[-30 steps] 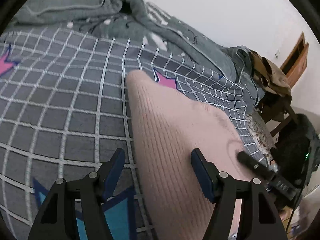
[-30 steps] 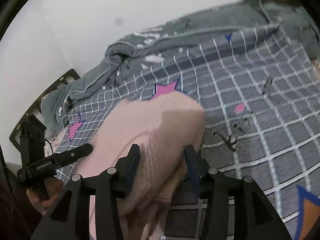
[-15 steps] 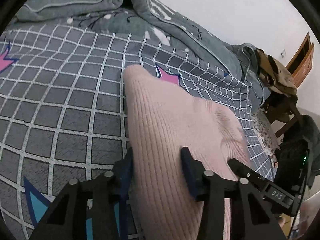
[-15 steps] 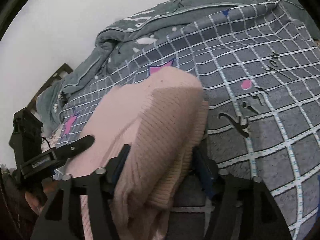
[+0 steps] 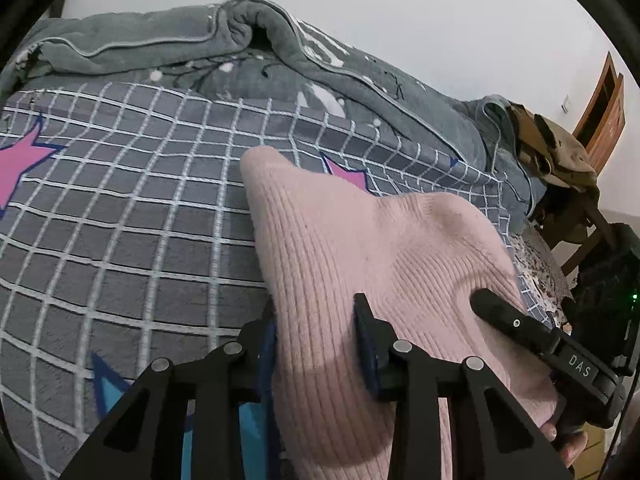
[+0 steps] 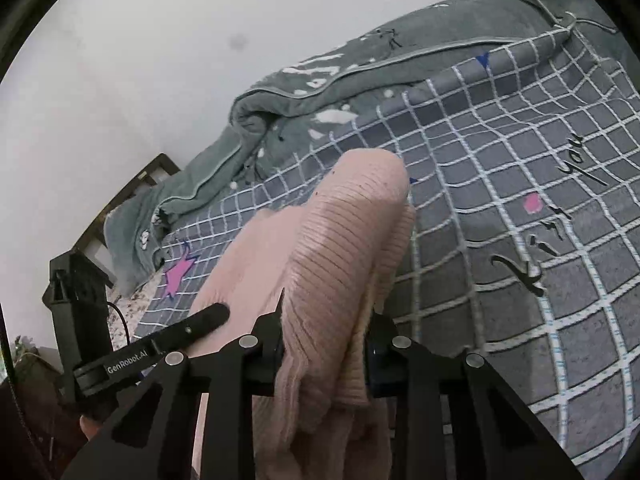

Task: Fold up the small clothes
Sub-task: 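Press the folded sweater flat with both tools and open them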

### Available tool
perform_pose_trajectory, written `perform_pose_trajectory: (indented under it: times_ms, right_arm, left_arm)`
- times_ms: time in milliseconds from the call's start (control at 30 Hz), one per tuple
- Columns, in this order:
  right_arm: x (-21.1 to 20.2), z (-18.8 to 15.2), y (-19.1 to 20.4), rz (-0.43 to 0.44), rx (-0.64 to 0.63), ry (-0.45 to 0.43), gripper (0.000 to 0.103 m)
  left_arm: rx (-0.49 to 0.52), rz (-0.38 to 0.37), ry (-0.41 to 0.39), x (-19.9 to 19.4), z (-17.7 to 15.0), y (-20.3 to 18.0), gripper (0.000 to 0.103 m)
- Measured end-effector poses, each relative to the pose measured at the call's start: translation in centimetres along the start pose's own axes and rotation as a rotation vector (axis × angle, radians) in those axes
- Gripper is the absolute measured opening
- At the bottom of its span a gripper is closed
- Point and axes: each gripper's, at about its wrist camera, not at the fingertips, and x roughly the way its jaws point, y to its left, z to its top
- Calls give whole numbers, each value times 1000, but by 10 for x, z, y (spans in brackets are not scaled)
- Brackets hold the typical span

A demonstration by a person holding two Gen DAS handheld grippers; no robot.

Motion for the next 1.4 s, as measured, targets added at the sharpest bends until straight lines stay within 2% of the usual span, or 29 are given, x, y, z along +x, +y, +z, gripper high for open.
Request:
perform_pose_trajectory:
  times_ms: [433,633,800,900,1100,1233,1400]
  right_arm:
    - [39,-15,75,103,-84,20,28]
    - [58,-22,99,136,-103,35,28]
    - [72,-28,96,95,-97,65,28]
    - [79,-30,89,28,-107,110,30]
    - [74,-37,96,-52,-209,95,38]
    - [67,-38,96,-65,-238,84,43]
    - [60,-37,95,-64,-246,72,44]
  left_arm:
    - [-68,78,-89,-49,9,66,33]
    - [-90,97,-102,-59,14,90,33]
    - [-101,102,-74,-54,11,99,34]
    - [-83,109,-65,-51,10,96,35]
    - [-41,176,-77,-50,6,89,43]
    - [-40,187,-80,-50,5,91,45]
    - [-29,206,-86,-50,4,90,49]
